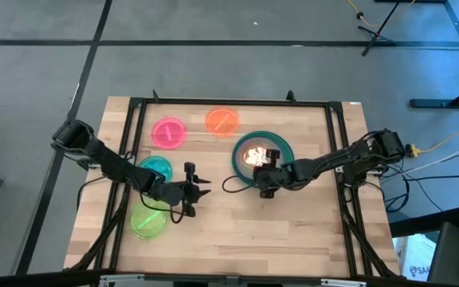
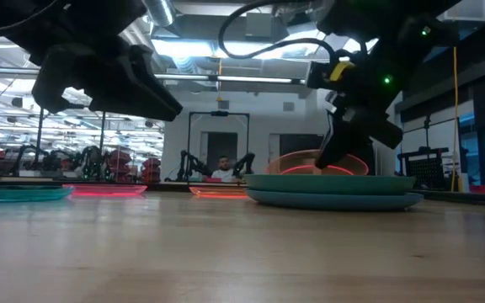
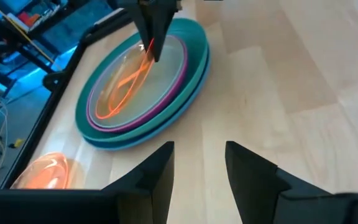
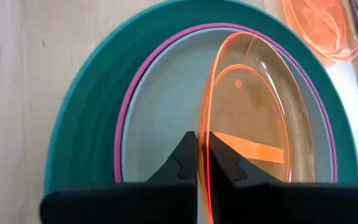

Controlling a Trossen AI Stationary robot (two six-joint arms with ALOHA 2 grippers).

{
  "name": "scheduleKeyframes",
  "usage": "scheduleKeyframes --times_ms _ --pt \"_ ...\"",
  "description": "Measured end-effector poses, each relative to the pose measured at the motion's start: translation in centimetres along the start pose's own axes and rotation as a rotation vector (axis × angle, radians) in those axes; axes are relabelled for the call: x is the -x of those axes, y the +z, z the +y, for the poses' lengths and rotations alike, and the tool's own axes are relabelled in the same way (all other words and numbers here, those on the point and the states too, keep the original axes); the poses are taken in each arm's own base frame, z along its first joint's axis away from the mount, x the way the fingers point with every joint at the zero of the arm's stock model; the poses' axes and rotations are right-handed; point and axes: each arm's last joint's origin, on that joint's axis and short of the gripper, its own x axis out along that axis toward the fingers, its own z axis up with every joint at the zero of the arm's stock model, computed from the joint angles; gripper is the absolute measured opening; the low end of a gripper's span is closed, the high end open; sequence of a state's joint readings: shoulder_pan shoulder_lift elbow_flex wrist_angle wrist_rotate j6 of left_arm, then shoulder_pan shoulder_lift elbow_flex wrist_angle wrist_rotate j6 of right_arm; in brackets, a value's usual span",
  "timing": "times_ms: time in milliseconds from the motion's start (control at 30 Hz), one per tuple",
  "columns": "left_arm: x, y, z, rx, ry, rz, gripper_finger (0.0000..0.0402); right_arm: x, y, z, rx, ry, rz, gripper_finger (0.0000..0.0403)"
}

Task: Stack plastic plates
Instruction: Stack the bottom orange plate on top of the light blue plate

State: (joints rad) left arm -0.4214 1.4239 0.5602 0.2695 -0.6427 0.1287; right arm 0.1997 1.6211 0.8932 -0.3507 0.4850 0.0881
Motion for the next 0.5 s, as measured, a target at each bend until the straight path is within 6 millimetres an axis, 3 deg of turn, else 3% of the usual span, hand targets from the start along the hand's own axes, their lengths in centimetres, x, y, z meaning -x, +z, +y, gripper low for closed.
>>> scheduleKeyframes --times_ms 133,400,500 --pt "-0.2 0.0 0.3 0.01 0.008 0.004 0.0137 0.0 0.0 0.0 -0.04 0.006 0.001 0.0021" --pt "-0.4 -0.1 0.7 0.066 0.037 0.01 0.0137 0.1 -0.1 0.1 -0.059 0.01 0.006 0.0123" --pt "-0.8 -0.2 1.2 0.113 0.042 0.02 0.0137 1.0 -0.2 0.0 -0.049 0.069 0.017 0.0149"
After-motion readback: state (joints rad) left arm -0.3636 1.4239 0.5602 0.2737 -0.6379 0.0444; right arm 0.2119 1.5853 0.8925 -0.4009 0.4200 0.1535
